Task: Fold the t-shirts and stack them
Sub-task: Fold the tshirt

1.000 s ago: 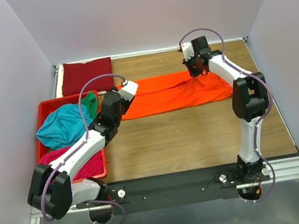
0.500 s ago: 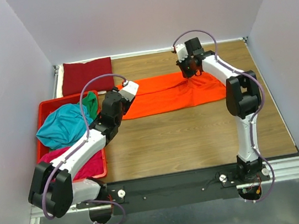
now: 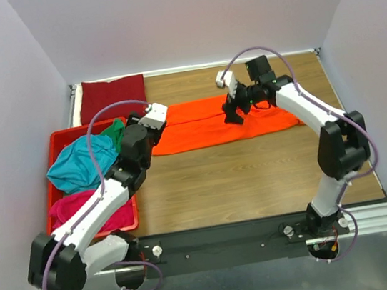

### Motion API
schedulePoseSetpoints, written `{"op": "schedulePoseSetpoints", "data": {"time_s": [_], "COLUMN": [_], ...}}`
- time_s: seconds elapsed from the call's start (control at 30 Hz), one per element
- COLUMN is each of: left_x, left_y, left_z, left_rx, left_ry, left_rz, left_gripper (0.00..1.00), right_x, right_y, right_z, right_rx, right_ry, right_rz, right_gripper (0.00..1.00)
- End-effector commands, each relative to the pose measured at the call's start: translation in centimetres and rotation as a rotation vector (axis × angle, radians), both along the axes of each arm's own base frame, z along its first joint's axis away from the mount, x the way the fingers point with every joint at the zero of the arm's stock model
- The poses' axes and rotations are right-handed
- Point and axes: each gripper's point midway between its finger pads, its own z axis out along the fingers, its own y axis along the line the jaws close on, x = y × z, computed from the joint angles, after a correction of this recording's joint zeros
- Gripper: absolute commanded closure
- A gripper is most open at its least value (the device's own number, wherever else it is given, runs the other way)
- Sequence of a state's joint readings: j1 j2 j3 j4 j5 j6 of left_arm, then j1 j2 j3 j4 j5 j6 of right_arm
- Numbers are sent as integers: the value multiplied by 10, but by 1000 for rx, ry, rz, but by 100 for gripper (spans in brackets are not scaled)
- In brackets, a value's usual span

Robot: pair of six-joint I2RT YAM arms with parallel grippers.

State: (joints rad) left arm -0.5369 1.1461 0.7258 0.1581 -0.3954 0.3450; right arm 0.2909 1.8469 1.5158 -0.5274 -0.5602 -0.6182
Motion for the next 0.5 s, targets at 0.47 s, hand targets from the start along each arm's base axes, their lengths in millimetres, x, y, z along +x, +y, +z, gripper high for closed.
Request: {"op": "schedulePoseSetpoints", "data": {"time_s": [0.47], "left_x": [-84], "left_y": [97], "left_z": [149], "left_rx": [-430], "left_ry": [-579], "left_rz": [282], "left_gripper": [23], "right_x": [-71], "right_y": [179], "right_z": [-108], "right_rx": [-414], "right_ry": [-229], "right_rz": [414], "right_gripper": [19]}}
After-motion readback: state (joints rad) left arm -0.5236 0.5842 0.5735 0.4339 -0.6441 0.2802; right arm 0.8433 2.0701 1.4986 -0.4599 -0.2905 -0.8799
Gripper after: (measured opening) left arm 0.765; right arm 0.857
